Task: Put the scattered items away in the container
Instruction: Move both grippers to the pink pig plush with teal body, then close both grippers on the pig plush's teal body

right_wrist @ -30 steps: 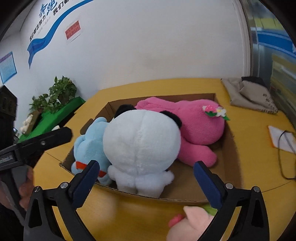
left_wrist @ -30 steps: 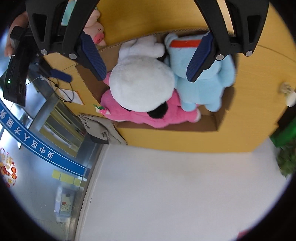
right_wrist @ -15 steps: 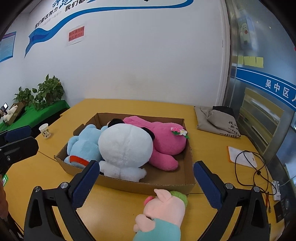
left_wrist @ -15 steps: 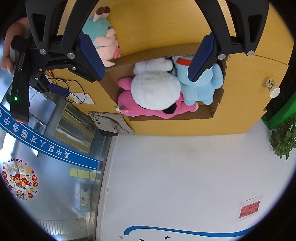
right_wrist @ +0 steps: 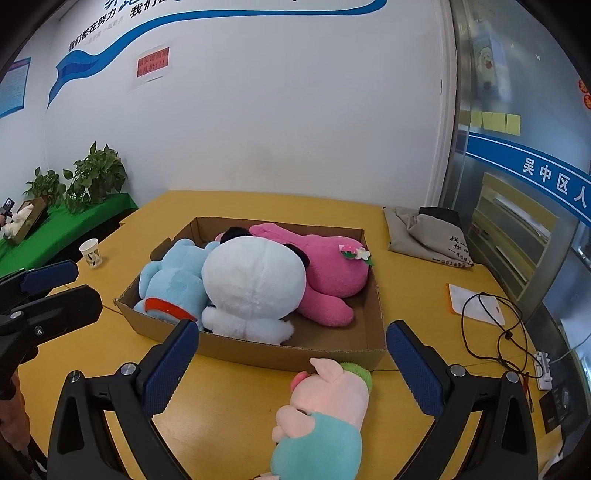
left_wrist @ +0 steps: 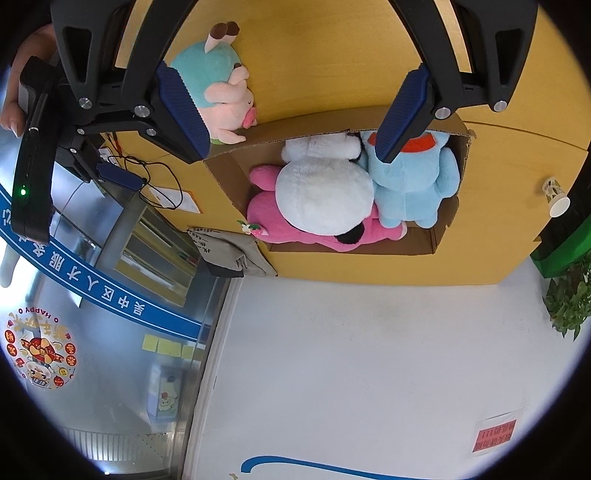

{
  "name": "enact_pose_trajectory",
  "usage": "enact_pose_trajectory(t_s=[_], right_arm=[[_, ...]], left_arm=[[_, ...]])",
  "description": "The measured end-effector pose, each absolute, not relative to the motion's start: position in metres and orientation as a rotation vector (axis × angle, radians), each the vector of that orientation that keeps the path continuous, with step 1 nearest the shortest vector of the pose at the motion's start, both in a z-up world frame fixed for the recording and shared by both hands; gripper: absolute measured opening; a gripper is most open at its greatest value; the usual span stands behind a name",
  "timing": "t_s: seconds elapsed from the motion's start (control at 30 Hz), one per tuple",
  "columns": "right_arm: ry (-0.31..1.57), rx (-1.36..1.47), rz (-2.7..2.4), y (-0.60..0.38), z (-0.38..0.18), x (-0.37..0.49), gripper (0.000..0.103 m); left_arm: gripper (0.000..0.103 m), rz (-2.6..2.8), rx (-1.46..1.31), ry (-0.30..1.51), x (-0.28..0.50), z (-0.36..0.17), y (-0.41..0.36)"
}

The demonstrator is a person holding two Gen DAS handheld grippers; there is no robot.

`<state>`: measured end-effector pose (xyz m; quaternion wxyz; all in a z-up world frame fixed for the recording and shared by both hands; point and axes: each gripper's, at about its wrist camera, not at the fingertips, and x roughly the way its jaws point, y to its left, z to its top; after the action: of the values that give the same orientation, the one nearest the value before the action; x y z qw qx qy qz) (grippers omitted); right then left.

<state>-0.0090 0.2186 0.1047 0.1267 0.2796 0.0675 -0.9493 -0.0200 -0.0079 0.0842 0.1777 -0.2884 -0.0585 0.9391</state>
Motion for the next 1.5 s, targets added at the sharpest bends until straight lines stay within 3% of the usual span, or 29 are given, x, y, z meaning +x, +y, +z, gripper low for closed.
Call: enact_pose_trajectory(t_s=[0.9,1.3,1.4,1.5], right_arm=[[0.160,0.908,-2.764,0.244,0.075,-0.025,0.103],[-0.039,1.319,-2.588,0.290,-0.038,-0.049,0.103],[-0.179,1.326,-2.461,0.292,-0.051,-0.048,0.102],[-0.147,1.284,-2.369,0.280,-0.056,-0.041,0.090]], left_arm=[[0.092,2.605,-0.945,-0.154,-0.035,0.052,0.005],[0.092,2.478,-1.086,-0.255,-0.053,0.017,0.012],[0.092,2.447,-1.107,-0.290,-0.056,0.009,0.014],[0.092,2.358,-1.151,-0.327,-0.061,-0.005,0.021]])
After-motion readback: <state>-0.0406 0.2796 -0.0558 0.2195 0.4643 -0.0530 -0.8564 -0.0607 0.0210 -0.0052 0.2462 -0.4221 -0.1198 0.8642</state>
